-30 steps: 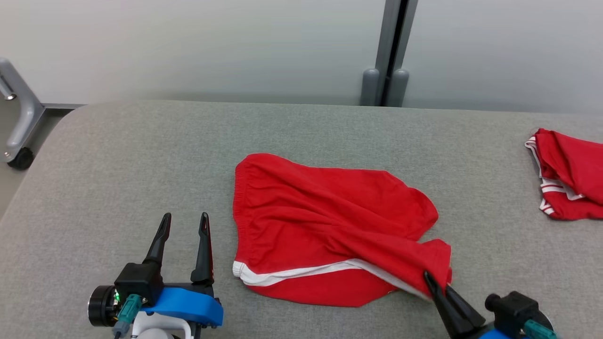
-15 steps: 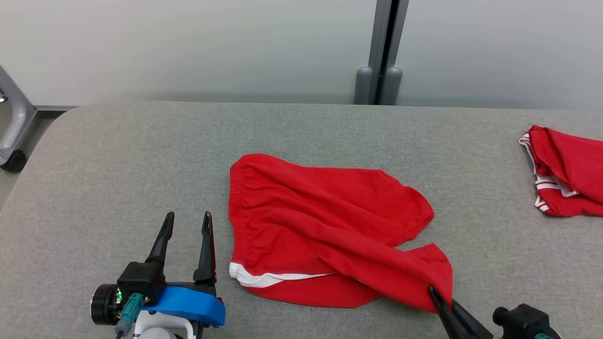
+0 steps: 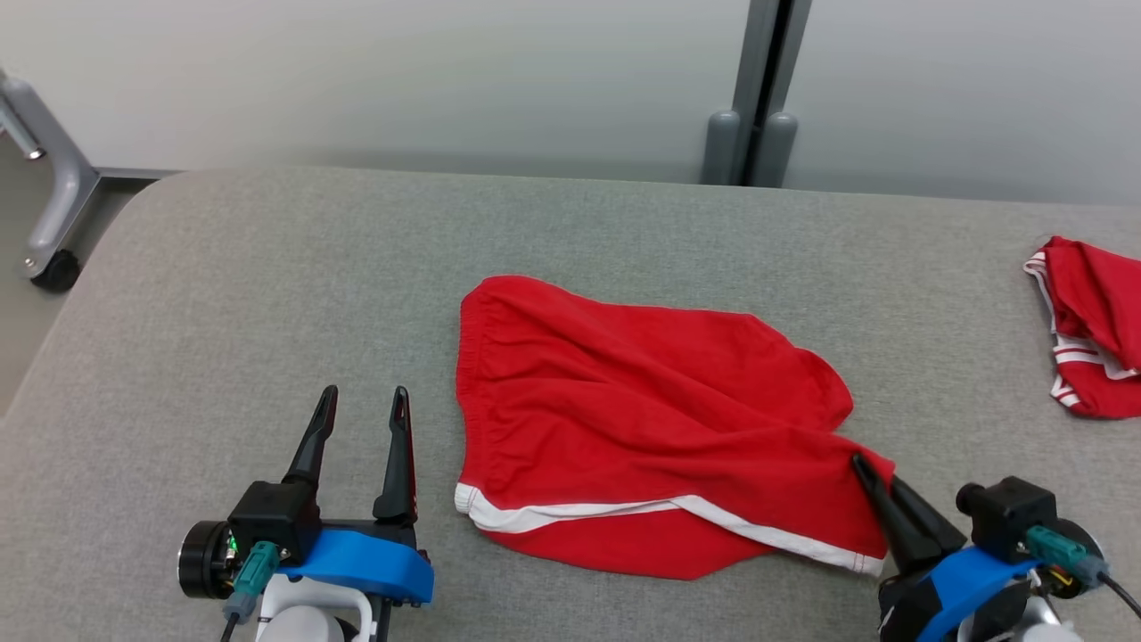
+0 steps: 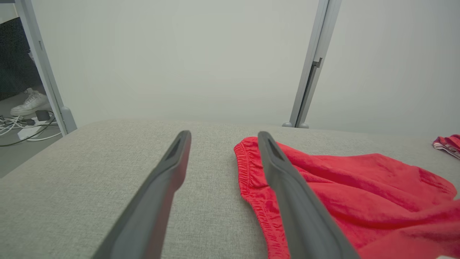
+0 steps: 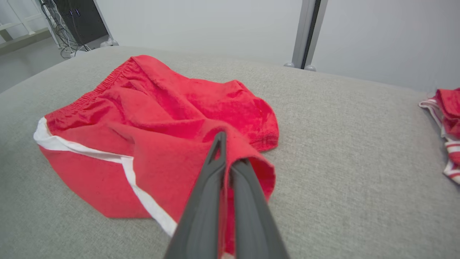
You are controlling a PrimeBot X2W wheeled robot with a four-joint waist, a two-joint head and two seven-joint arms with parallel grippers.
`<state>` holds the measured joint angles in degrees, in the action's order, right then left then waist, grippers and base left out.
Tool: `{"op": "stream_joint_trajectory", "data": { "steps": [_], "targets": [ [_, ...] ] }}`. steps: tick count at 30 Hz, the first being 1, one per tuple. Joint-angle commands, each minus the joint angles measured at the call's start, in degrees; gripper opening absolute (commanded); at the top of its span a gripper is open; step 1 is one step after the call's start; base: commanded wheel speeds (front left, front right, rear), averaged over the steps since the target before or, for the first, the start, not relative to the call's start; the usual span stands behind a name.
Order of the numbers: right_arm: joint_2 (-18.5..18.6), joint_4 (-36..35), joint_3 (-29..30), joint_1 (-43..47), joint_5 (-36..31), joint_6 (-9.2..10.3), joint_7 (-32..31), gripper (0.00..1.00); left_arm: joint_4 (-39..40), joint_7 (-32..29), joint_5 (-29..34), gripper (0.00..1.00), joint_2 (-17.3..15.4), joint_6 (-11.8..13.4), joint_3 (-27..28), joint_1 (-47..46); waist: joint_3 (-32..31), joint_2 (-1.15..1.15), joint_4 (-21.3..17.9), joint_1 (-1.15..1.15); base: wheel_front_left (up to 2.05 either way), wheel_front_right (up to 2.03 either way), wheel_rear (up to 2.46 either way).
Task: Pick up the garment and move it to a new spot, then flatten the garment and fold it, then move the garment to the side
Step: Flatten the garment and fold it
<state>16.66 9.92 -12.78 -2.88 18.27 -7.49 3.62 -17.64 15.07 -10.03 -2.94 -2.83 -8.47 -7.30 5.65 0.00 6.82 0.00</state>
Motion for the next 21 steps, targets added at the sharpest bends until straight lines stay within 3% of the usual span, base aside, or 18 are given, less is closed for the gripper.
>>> {"op": "stream_joint_trajectory", "data": {
  "steps": [1, 11, 12, 13, 14, 21],
  "targets": [
    [0.5, 1.0, 0.0, -1.3, -0.4, -0.02, 0.4, 0.0, 0.0, 0.1, -0.3, 1.0, 0.1, 0.1, -0.3, -0.7, 0.5, 0.0, 0.6, 0.0, 0.0, 0.0, 0.0],
    [1.1, 18.2, -0.8, -11.7, -0.2, -0.02, 4.7, 0.0, 0.2, 0.1, -0.9, 1.0, 0.1, 0.7, -1.5, -1.6, 2.3, 0.0, 2.4, 0.0, 0.0, 0.0, 0.0],
    [0.9, 19.7, -1.0, -12.6, 0.0, -0.02, 5.3, 0.34, 0.2, 0.1, -0.9, 1.0, 0.1, 0.6, -1.5, -1.7, 2.4, 0.0, 2.5, 0.0, 0.0, 0.0, 0.0],
    [0.7, 21.2, -1.4, -13.4, 0.1, -0.02, 5.8, 0.53, 0.2, 0.1, -0.9, 1.0, 0.1, 0.7, -1.6, -1.7, 2.4, 0.0, 2.5, 0.0, 0.0, 0.0, 0.0],
    [0.6, 22.5, -1.7, -14.1, 0.2, -0.02, 6.3, 1.0, 0.1, 0.1, -0.9, 1.0, 0.1, 0.7, -1.6, -1.7, 2.5, 0.0, 2.5, 0.0, 0.0, 0.0, 0.0],
    [1.1, 27.2, -0.8, -15.1, 0.8, -0.02, 10.4, 1.0, -0.2, 0.1, -0.5, 1.0, 0.1, 0.8, -1.1, -0.6, 1.2, 0.0, 1.3, 0.0, 0.0, 0.0, 0.0]
  ]
}}
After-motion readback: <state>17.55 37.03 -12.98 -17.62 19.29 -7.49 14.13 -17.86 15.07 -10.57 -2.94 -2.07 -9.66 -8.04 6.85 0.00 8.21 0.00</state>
